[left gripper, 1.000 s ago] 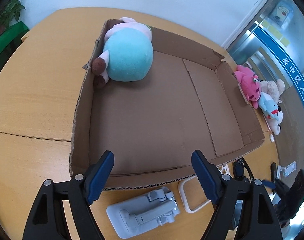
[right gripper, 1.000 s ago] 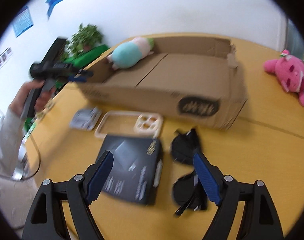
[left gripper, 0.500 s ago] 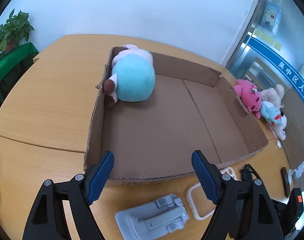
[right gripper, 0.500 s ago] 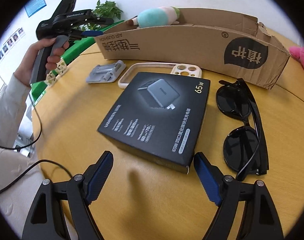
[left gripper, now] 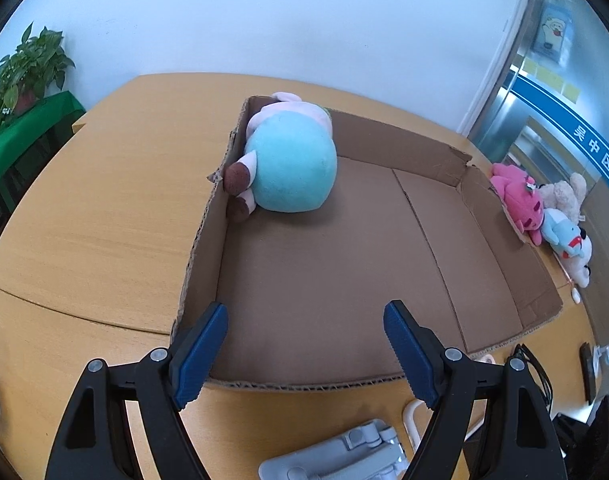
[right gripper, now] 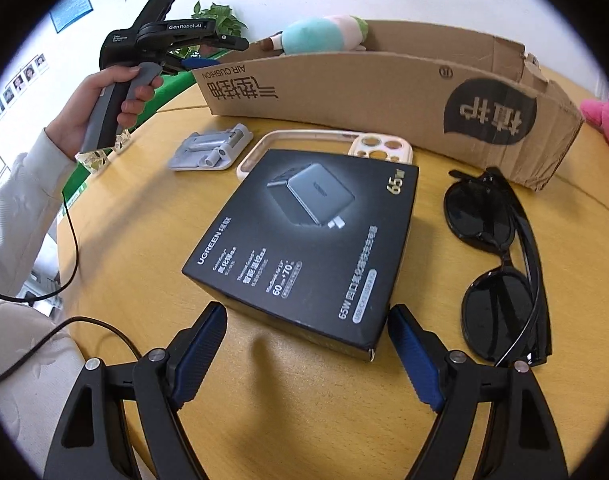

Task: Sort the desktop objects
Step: 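Move both grippers toward the black charger box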

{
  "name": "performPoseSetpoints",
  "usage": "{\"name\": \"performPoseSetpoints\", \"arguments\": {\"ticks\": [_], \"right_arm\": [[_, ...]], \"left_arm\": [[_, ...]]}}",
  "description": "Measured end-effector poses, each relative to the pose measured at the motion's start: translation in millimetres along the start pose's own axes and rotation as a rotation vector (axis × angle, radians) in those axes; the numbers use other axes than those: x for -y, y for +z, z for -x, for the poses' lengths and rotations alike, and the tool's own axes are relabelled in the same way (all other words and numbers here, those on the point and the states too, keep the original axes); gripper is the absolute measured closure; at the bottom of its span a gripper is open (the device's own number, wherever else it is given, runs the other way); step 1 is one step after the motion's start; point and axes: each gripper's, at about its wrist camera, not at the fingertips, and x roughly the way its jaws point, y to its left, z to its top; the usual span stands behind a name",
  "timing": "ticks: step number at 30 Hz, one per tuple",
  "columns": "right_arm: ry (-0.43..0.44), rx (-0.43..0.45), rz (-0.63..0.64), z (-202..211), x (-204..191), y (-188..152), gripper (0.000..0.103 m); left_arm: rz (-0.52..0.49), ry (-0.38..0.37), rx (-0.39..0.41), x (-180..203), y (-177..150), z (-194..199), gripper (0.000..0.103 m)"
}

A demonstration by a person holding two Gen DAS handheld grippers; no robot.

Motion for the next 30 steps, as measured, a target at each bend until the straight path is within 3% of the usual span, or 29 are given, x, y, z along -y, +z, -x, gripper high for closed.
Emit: {"name": "performPoseSetpoints", "arguments": {"ticks": [5, 10, 12, 15, 19, 24, 30], "right_arm": [[-0.011, 0.005, 0.024, 1.0, -1.0, 0.0, 0.020], [0.002, 0.016, 0.036, 3.2, -3.0, 0.0, 0.020], [-0.003, 0.019, 0.031, 3.9, -1.9, -0.9, 0.020], [-0.004, 0.018, 0.030, 3.8, -0.9, -1.4, 0.020], [-0.007, 0.014, 0.038, 4.7, -2.7, -3.4, 0.020], [-0.001, 0.014, 0.014, 2.7, -0.1, -4.2, 0.020], [0.000, 0.023, 0.012, 5.5, 1.6, -3.1, 0.020]], "left_arm": [[-0.010, -0.008, 0.021, 2.6, -9.2, 19.7, 0.023], [-0.019, -0.082, 0.000, 6.1, -20.6, 35.8, 0.023], [-0.020, -0.061, -0.005, 2.3, -24.9, 36.4, 0.023], [0.072, -0.041, -0.002, -18.7, -21.8, 35.6, 0.023], [0.150, -0.044, 0.065, -45.6, -8.5, 45.2, 0.023], [0.213, -0.064, -0.051, -67.1, 2.0, 13.6, 0.022], [0.176, -0.115, -0.113, -54.2, -8.8, 1.5, 0.022]]}}
